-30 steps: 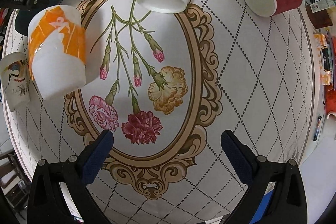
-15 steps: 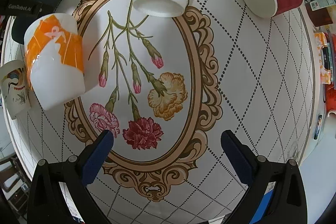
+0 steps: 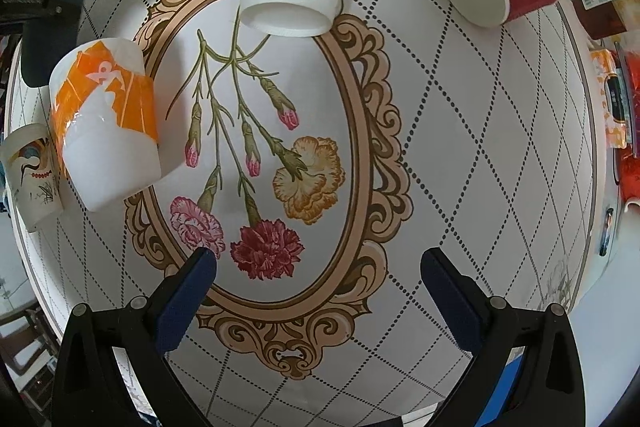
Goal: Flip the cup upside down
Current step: 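Grasp the dark teal cup with the left tool and lift it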
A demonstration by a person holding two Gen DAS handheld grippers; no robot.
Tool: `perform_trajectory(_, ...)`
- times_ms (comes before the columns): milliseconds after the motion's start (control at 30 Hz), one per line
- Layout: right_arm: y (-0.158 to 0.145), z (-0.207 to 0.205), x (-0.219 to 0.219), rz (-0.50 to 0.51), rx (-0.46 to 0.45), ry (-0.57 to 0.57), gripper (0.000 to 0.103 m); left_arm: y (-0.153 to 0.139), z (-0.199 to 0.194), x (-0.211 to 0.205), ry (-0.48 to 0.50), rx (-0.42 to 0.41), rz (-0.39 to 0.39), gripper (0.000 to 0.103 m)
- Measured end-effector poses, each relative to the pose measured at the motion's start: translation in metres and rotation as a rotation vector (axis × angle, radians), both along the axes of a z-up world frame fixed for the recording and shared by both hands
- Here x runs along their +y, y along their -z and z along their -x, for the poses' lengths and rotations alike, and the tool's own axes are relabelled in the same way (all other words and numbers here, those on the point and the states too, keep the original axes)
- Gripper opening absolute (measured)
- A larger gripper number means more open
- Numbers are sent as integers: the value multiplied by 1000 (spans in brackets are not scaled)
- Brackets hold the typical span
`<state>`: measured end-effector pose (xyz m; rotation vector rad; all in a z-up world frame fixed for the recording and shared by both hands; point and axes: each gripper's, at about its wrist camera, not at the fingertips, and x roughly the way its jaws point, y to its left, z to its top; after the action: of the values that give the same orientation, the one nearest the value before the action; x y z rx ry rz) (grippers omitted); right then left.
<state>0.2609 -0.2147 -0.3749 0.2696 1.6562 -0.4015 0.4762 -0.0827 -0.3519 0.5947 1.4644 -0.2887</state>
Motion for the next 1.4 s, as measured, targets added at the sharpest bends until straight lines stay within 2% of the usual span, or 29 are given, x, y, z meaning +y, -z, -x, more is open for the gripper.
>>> perform_trajectory(267,-23,15,-13,5,-30,12,103,-44,16,11,-93,39,116,67)
perform_trajectory(467,-47,34,-26,11,-55,-2,103,-74,73,2,-143,104,221,67)
perform_trajectory(633,-58,61,-33,-11,-66,-29,103,-84,130,0,-192,138,248,68)
perform_trajectory(867,-44,106,-37,-35,-51,-117,103,-69,211,-5,-312,234,284,68)
perform_trajectory(1033,-33,147,-53,-39,-16,-163,103,-46,267,-26,-366,296,300,68)
perform_trajectory(1167,-28,179,-65,-38,8,-198,103,-16,307,-47,-399,356,296,68)
perform_trajectory(1300,-24,208,-76,-37,23,-217,103,7,331,-68,-402,397,278,68)
perform_trajectory(1400,-22,229,-85,-38,32,-222,103,17,336,-82,-395,398,256,68)
